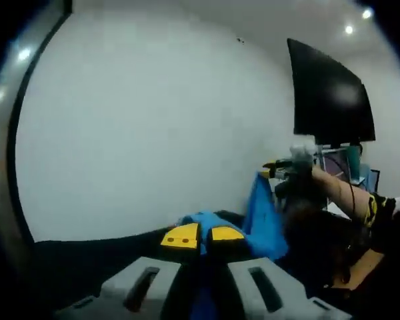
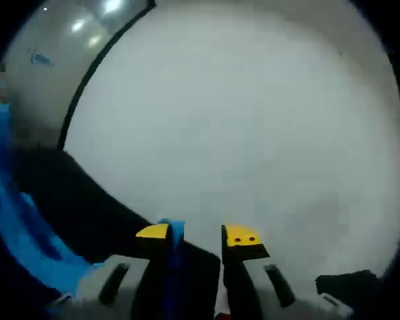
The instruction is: Spread out the cloth and fold it
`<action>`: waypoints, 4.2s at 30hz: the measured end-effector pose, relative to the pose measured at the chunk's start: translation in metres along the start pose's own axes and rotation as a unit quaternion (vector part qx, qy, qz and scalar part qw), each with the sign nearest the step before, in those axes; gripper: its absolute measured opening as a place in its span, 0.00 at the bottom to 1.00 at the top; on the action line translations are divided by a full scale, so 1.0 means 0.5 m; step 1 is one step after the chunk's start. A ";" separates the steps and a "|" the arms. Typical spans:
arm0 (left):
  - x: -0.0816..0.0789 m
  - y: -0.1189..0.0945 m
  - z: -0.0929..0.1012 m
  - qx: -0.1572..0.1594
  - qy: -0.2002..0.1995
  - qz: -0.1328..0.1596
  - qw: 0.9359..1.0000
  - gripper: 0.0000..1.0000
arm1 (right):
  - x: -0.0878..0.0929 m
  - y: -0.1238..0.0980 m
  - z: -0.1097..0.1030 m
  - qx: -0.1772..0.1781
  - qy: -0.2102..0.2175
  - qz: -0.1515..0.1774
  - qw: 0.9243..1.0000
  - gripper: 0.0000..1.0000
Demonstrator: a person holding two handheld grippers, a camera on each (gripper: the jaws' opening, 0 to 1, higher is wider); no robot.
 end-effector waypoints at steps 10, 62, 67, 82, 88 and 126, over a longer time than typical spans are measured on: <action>0.033 0.098 0.120 0.069 0.018 -0.022 0.997 0.03 | -0.034 -0.146 -0.198 -0.217 0.023 0.145 0.965 0.36; 0.360 0.137 0.170 -0.097 0.241 -0.020 0.966 0.55 | -0.128 -0.253 -0.257 -0.168 0.081 0.273 0.944 0.08; 0.346 0.152 0.142 -0.125 0.235 -0.016 0.964 0.36 | -0.125 -0.271 -0.219 -0.149 0.093 0.284 0.943 0.08; 0.284 0.019 0.155 0.043 0.119 -0.015 0.992 0.04 | 0.150 -0.197 -0.146 -0.080 0.136 0.097 0.983 0.13; 0.271 0.021 0.160 0.059 0.083 -0.048 0.994 0.04 | 0.231 -0.194 -0.127 -0.030 0.081 0.032 0.996 0.36; 0.152 0.022 0.086 0.024 0.023 -0.016 0.999 0.03 | 0.259 -0.197 -0.261 0.018 -0.082 0.083 0.993 0.04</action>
Point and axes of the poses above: the point that each gripper's makers call its tool centre point, and the gripper's own axes: y roughly forward along the fingers, z roughly to its right, x roughly out of its underside, the point moved 6 cm from there along -y, roughly backward along the fingers, and after that the axes turned 6 degrees about y, right-handed, at the moved point
